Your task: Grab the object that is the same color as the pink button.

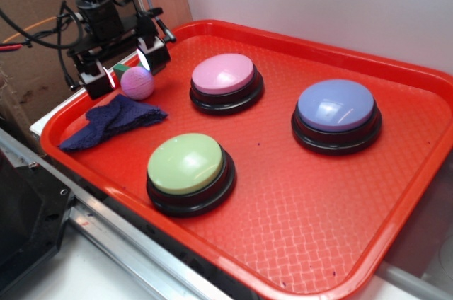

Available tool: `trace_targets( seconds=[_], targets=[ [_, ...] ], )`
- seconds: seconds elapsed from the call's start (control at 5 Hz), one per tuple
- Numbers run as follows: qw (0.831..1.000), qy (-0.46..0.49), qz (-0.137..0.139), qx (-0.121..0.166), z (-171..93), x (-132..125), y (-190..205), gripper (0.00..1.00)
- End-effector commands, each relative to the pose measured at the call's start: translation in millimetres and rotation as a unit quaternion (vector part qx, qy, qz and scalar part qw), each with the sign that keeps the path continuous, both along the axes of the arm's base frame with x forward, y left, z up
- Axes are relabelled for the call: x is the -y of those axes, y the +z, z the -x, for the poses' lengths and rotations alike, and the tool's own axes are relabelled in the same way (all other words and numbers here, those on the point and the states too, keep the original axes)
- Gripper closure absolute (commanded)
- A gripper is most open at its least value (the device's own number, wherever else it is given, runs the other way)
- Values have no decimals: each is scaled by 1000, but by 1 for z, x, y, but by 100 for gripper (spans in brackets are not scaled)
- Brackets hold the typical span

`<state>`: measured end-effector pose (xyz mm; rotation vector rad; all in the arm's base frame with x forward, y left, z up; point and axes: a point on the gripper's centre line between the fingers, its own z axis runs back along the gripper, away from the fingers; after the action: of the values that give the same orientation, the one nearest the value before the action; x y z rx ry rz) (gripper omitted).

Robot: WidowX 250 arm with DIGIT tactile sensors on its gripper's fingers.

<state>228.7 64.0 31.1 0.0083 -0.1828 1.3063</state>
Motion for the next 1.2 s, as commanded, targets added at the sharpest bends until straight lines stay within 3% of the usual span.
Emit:
trace_targets(
  seconds=[0.0,0.2,0.4,0.8,1.0],
  targets=[
    [1000,3,-6,13,-10,-11,-3,0],
    [1000,5,-9,12,-13,-15,-6,0],
    [1000,7,-16,16,-12,-14,-4,100],
    [996,-79,-26,13,-13,-1,15,100],
    [979,-202,-4,4,-14,22,48,100]
  ],
)
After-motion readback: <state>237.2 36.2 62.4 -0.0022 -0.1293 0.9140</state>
